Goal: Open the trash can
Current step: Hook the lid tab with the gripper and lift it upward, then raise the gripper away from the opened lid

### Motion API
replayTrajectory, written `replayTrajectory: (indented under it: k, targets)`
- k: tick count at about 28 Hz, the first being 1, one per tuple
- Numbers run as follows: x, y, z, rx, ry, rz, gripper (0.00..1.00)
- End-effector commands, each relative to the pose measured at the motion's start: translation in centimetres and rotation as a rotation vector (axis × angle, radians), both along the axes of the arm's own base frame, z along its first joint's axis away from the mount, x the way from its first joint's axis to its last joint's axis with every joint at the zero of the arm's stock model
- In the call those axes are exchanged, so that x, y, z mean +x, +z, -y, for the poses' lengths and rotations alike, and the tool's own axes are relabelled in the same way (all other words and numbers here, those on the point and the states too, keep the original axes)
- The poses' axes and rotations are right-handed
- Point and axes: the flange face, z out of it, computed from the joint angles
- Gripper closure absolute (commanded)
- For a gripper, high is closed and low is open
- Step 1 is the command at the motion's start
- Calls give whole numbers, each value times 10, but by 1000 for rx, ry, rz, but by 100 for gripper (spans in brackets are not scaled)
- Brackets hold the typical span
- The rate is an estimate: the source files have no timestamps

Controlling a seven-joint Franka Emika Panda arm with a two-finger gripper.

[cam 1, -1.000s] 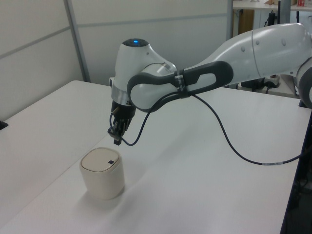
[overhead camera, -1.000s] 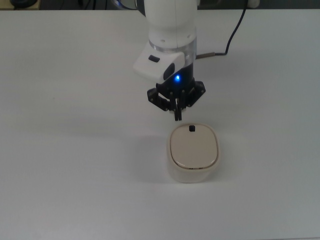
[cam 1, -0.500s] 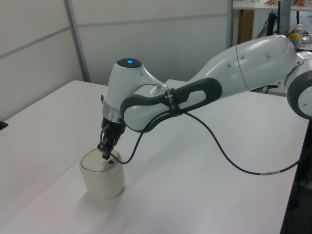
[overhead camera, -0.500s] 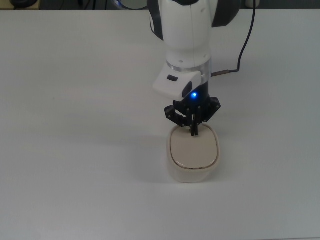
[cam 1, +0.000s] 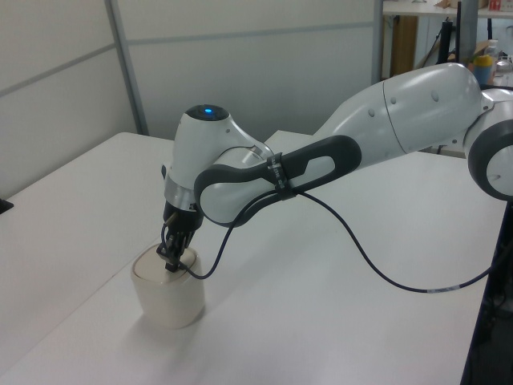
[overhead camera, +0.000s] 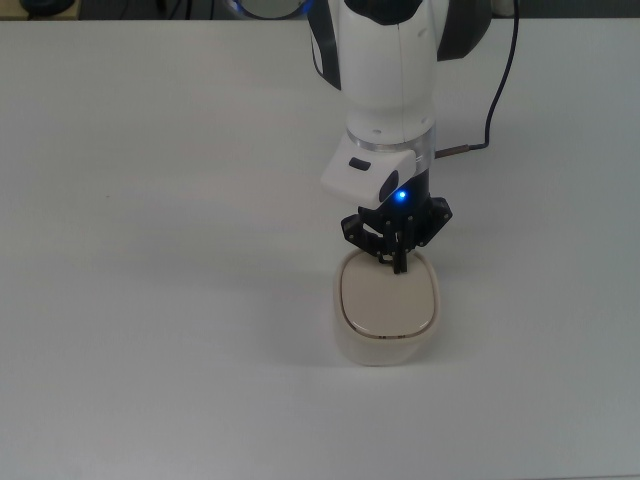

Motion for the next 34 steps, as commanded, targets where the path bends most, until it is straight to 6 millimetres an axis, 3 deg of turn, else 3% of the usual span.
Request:
replayTrajectory:
  k: [1, 7, 15, 22, 30, 34]
  targets:
    - [3, -16, -1, 10, -21, -20, 94]
    - [4, -32, 0, 9, -23, -47, 93]
    - [2, -17, 2, 28, -83, -64, 94]
    - [-14, 25, 1, 25, -79, -85, 93]
    - [-45, 102, 2, 47, -76, -65, 93]
    - [-57, 127, 11, 38, -82, -67, 93]
